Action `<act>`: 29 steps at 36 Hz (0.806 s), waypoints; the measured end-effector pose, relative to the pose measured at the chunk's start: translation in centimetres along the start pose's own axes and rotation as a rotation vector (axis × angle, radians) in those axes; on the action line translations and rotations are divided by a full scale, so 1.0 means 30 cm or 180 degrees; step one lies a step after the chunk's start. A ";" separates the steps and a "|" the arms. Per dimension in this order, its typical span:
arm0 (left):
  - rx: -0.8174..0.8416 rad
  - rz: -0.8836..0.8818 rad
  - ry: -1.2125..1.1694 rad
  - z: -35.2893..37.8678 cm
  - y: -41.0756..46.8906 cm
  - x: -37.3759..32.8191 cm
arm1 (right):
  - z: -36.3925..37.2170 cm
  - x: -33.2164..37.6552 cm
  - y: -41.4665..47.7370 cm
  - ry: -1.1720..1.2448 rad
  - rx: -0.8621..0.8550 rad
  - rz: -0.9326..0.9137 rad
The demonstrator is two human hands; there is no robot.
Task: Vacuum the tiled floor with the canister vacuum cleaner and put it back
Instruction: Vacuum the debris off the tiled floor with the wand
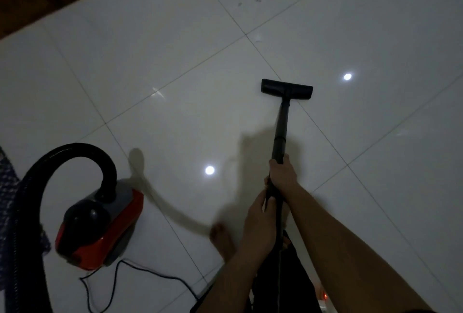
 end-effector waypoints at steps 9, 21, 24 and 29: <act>-0.0087 0.0093 -0.0311 0.013 0.079 -0.100 | 0.052 0.117 0.089 -0.0090 0.0311 -0.0075; -0.0464 0.0020 -0.0544 0.157 0.361 -0.393 | -0.006 0.484 0.369 -0.0245 0.0693 -0.0363; -0.0486 0.0010 -0.0628 0.228 0.426 -0.490 | -0.058 0.591 0.453 -0.0367 0.0778 -0.0467; -0.0546 0.0022 -0.0607 0.303 0.526 -0.608 | -0.108 0.736 0.561 -0.0508 0.0839 -0.0540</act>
Point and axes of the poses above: each hand's wrist, its own y-axis towards the middle knuckle, its own z-axis out of the palm, x = y × z, the point moved 9 cm from there along y, towards the middle knuckle, and after that the axes turned 9 degrees about -x, right-handed, at the moved point
